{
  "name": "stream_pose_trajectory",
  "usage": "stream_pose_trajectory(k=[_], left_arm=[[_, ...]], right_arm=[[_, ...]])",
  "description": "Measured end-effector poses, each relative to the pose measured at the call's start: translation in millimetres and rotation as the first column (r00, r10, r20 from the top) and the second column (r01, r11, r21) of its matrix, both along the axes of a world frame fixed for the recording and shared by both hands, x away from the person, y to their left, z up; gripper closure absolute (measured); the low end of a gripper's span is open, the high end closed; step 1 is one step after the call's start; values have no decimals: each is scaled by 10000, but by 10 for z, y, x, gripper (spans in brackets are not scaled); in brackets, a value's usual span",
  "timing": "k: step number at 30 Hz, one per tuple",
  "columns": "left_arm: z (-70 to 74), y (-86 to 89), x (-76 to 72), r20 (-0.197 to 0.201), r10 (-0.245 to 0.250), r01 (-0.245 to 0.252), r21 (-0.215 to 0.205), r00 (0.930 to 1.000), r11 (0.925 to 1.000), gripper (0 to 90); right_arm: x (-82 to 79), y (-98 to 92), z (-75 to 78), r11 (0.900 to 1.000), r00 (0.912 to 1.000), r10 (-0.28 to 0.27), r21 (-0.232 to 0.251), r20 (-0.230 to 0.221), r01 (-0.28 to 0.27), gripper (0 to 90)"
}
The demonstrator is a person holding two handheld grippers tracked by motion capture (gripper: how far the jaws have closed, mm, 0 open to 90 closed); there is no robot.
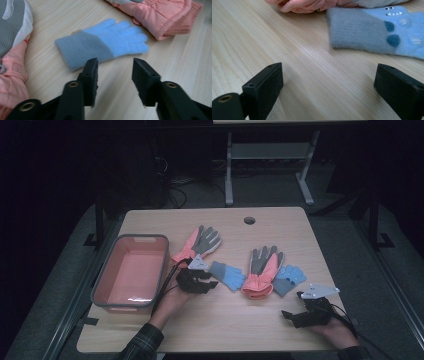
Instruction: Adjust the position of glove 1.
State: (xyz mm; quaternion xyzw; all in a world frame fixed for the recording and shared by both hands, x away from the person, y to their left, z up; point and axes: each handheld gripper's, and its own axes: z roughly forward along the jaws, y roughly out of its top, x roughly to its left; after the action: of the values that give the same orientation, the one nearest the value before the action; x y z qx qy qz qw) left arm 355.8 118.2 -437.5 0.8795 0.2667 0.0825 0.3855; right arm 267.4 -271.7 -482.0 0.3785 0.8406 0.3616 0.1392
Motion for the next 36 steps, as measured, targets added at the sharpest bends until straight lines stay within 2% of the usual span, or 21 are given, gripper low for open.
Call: stream_pose_trajectory(k=[2,3,7,11,16,20,22,29,34,36], left_arm=[[12,-10,20,13,54,-54,-41,10000,10000,687],[33,-28,55,-15,150,-150,-1,9999,9999,687],[69,-120,201,-40,234,-233,222,9997,9995,894],[56,-213,319,-87,270,-267,355,9996,9990,896],[30,-278,450,78,617,-620,540,9981,9966,896],[23,-310,513,51,786,-787,740,9969,9941,896],[9,-336,583,197,845,-861,985,9962,9914,896],[-31,-429,812,108,1197,-1201,1327,9927,9838,896],[-64,-439,882,104,1343,-1343,1465,9909,9800,896],[-91,-441,892,-12,1359,-1337,1722,9907,9760,896]], right_arm=[[0,1,-2,10000,10000,-3,26,6,3,83],[0,1,-1,10000,10000,-3,18,6,3,83],[0,1,-1,10000,10000,-3,23,3,3,83],[3,0,-2,10000,10000,13,19,29,-13,83],[3,0,-2,10000,10000,12,19,32,-12,83],[3,0,-2,10000,10000,11,16,34,-11,83],[2,0,-2,10000,10000,1,18,26,-1,83],[0,-2,0,10000,10000,0,-9,20,0,83],[1,-2,0,10000,10000,2,-9,20,-2,83],[0,-2,0,10000,10000,1,-10,19,-1,83]])
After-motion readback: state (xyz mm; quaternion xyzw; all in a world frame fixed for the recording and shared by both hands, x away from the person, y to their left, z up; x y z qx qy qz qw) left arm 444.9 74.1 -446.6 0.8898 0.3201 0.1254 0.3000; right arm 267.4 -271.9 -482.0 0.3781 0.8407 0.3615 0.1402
